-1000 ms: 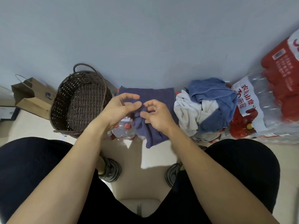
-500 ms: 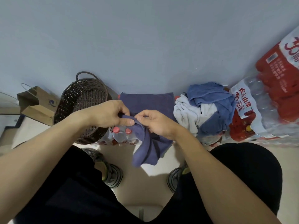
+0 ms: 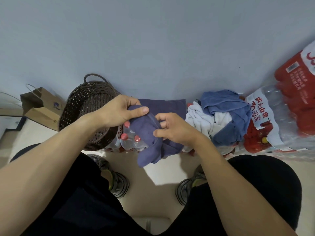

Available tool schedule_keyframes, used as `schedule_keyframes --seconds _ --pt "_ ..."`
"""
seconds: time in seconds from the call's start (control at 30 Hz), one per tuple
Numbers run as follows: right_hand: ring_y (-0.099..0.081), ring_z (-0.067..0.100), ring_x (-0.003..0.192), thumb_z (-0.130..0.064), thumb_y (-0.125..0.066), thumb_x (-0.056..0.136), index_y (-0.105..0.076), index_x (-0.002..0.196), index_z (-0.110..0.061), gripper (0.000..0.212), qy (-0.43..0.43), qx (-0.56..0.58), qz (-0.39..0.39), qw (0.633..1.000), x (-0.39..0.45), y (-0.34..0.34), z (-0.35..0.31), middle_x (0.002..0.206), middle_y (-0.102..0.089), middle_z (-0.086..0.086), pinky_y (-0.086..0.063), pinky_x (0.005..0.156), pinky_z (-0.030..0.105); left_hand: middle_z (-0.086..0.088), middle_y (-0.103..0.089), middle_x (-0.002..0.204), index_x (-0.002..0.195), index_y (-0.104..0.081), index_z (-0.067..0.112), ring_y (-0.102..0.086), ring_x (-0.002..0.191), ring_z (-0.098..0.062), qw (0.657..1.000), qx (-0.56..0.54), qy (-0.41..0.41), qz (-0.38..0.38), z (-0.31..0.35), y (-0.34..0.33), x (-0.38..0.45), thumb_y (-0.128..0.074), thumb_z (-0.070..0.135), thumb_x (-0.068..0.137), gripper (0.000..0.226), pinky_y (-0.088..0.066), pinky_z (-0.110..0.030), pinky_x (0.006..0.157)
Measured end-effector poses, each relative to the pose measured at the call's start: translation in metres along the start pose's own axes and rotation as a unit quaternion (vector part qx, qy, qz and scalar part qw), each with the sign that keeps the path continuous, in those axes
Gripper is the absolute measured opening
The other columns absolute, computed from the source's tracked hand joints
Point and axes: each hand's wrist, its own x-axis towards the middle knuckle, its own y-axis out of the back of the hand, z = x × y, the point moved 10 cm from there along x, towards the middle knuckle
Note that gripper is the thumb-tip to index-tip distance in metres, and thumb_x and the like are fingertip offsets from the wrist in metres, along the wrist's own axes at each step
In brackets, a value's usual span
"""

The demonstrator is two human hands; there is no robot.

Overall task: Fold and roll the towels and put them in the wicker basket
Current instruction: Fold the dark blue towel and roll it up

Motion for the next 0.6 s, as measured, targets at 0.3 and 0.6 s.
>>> schedule_keyframes --seconds 0.3,0.6 --pt "-0.067 0.007 0.066 -0.003 -0.062 0.083 -0.070 0.092 -0.022 0.022 -0.109 -0.154 0.000 0.982 -0.009 0.025 0.033 0.080 -0.075 0.000 -0.054 0.066 0.027 -0.005 -0.073 0.093 0.090 -0.069 0.022 -0.068 0.084 -0.024 0.991 0.051 0.038 -0.114 -0.034 0.013 -0.006 -0.082 0.034 0.070 0.027 -0.054 -0.033 0.077" --pt "-0.068 0.014 0.077 -0.009 -0.057 0.091 -0.068 0.098 -0.022 0.018 -0.062 -0.165 -0.004 0.984 -0.015 0.028 0.005 0.087 -0.075 0.002 -0.054 0.075 0.029 0.009 -0.064 0.069 0.071 -0.065 0.027 -0.058 0.066 -0.006 0.950 0.154 0.088 -0.258 -0.068 -0.011 -0.021 -0.078 0.030 0.080 0.016 -0.045 -0.023 0.064"
